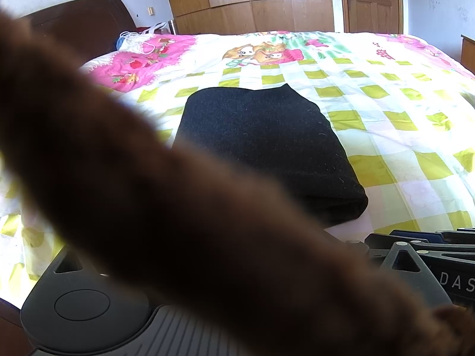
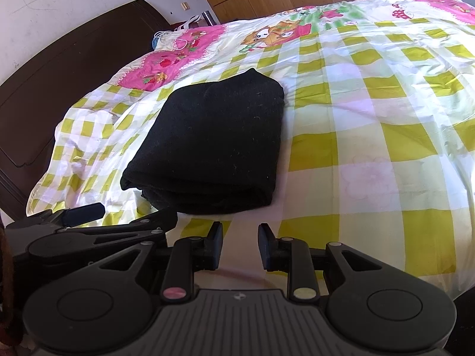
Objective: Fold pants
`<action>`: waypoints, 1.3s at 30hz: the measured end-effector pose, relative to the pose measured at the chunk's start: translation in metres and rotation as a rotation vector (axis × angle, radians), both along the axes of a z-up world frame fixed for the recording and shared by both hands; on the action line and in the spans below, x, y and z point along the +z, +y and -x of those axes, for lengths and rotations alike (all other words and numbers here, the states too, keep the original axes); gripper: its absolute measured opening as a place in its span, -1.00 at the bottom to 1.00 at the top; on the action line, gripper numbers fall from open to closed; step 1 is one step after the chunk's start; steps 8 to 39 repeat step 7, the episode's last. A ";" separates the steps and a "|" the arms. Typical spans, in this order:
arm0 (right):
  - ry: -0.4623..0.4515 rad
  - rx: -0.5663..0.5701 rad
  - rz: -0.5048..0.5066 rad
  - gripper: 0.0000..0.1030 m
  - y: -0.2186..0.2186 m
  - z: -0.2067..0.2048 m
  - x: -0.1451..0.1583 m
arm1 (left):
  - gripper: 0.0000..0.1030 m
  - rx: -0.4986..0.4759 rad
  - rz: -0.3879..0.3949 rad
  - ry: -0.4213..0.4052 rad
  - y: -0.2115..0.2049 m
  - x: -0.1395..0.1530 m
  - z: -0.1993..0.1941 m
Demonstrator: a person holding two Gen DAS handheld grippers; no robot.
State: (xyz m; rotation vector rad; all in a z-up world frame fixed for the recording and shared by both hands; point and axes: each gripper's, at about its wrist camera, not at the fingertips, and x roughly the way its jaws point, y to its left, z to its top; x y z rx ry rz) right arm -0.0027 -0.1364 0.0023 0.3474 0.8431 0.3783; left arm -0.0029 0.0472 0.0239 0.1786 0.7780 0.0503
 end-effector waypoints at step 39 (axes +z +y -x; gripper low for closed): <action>0.001 0.001 0.000 -0.21 0.000 0.000 0.000 | 0.95 0.002 -0.002 -0.004 0.000 0.000 0.001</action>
